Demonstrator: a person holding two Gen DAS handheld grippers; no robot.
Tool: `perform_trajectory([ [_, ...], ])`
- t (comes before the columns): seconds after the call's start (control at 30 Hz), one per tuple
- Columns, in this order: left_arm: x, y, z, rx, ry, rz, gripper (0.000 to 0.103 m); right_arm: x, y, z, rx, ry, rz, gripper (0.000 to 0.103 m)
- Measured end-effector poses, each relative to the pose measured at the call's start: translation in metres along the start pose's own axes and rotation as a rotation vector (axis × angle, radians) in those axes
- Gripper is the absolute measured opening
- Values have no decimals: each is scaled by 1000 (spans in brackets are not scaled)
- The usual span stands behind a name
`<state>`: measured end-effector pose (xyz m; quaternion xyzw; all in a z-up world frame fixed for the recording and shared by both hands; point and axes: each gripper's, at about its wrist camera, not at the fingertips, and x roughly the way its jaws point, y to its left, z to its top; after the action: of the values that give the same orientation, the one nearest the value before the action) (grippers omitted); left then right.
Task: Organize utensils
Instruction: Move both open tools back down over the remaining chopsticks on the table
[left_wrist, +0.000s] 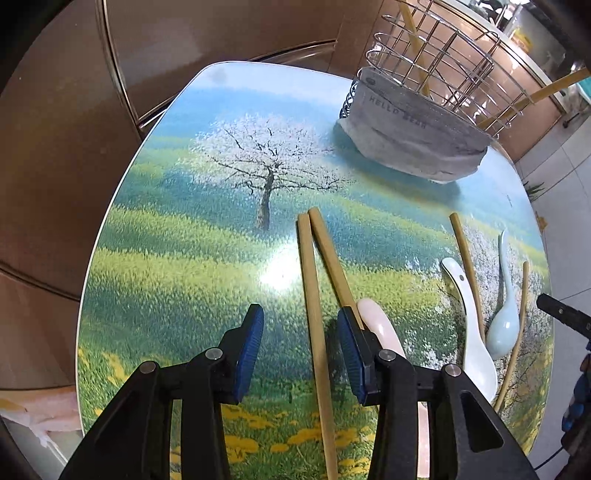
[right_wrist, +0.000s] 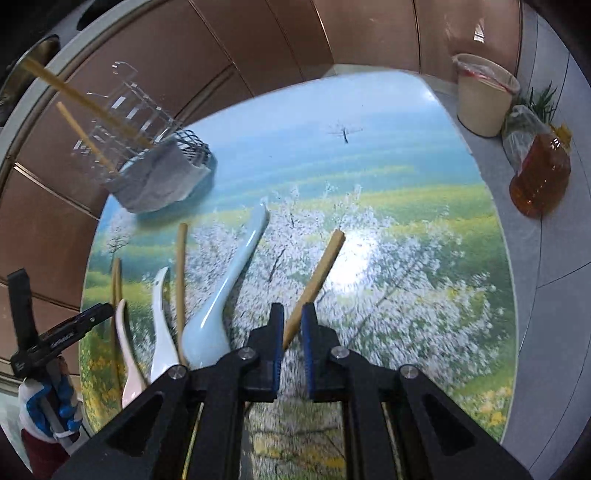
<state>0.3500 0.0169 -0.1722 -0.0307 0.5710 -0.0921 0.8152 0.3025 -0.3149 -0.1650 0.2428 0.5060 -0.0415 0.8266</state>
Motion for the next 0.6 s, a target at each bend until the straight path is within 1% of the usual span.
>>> perform_trajectory([
  [0.17,2,4,7,22,7,9,37,16,-1,9,0,35,-48,10],
  [0.2,2,7,9,22,9,7,37,18,0,11,-2,41,-48,12],
  [0.33,-2,17,14,30,18,15,33,19,-2,16,-23,54,-53,13],
  [0.47,-2,24,20,38,31,16,32,20,-6,23,-41,81,-54,13],
  [0.6,-2,22,16,65,35,27,32,21,-11,28,-38,99,-38,14],
])
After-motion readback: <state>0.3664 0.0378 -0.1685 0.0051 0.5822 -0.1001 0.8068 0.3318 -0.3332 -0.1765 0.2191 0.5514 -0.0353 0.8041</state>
